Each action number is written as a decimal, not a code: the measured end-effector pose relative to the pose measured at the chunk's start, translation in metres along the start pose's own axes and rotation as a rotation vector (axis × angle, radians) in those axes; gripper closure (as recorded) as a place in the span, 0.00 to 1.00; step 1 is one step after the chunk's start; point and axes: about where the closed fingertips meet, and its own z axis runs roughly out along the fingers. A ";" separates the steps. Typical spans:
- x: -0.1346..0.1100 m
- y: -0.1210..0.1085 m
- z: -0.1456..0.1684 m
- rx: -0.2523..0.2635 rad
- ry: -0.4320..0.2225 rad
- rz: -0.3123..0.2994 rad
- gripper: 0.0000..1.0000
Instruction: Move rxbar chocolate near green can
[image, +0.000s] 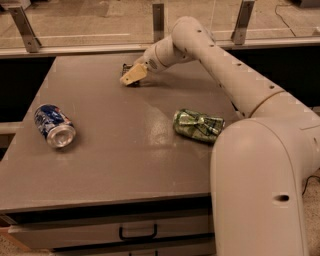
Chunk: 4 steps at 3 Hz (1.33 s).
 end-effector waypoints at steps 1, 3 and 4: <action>-0.002 0.000 -0.002 0.000 0.000 0.000 1.00; -0.003 0.000 -0.003 0.000 0.000 0.000 1.00; -0.034 0.001 -0.047 0.071 0.006 -0.116 1.00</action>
Offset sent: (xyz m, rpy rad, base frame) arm -0.0462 -0.0287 0.1726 -0.1609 -0.3878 0.0971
